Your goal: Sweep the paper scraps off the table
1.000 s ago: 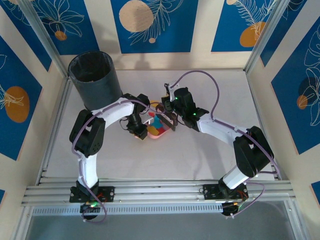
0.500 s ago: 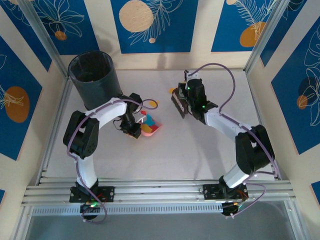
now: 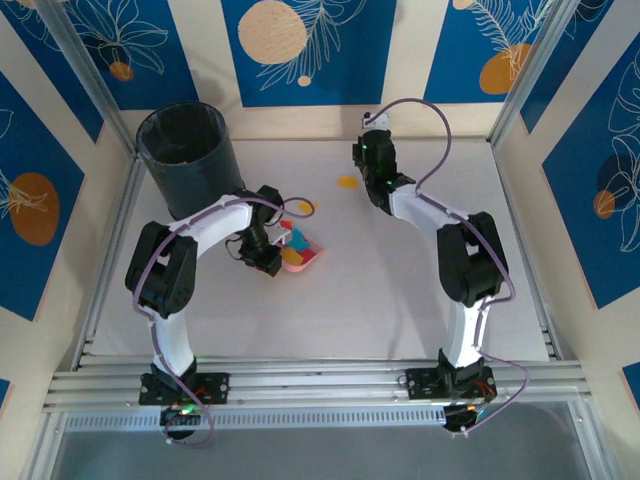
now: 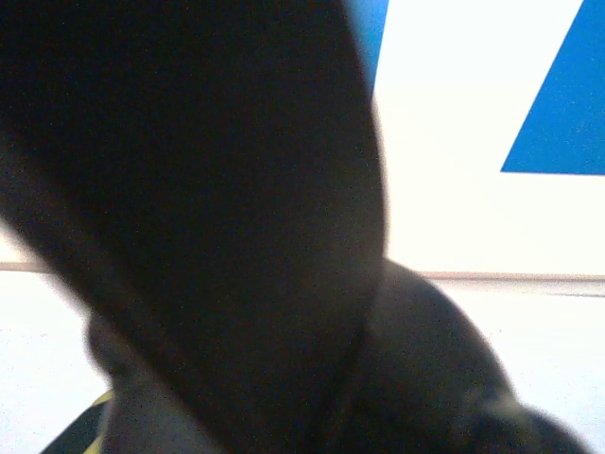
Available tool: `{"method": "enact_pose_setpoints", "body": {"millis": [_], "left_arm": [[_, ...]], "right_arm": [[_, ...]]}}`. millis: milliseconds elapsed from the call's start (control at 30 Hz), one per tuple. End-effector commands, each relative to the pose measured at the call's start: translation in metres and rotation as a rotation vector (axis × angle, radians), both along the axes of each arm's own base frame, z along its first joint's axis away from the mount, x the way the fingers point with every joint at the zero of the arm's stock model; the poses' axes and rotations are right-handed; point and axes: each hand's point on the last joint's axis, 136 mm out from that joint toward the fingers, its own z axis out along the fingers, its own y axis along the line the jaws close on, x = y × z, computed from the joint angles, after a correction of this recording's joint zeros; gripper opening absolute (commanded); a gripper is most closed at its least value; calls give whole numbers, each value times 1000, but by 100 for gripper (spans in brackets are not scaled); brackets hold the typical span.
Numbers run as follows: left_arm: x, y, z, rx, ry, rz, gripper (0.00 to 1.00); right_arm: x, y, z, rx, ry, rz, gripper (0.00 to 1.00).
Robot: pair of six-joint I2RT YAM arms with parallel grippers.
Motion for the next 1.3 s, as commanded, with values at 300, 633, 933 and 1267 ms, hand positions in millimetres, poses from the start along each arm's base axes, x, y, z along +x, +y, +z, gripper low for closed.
{"method": "enact_pose_setpoints", "body": {"millis": [300, 633, 933, 1267], "left_arm": [[-4, 6, 4, 7, 23, 14, 0], [-4, 6, 4, 2, 25, 13, 0], [-3, 5, 3, 5, 26, 13, 0], [1, 5, 2, -8, 17, 32, 0]], "right_arm": [[39, 20, -6, -103, -21, 14, 0], [38, 58, -46, -67, 107, 220, 0], [13, 111, -56, -68, 150, 492, 0], [-30, 152, -60, 4, 188, 768, 0]]}}
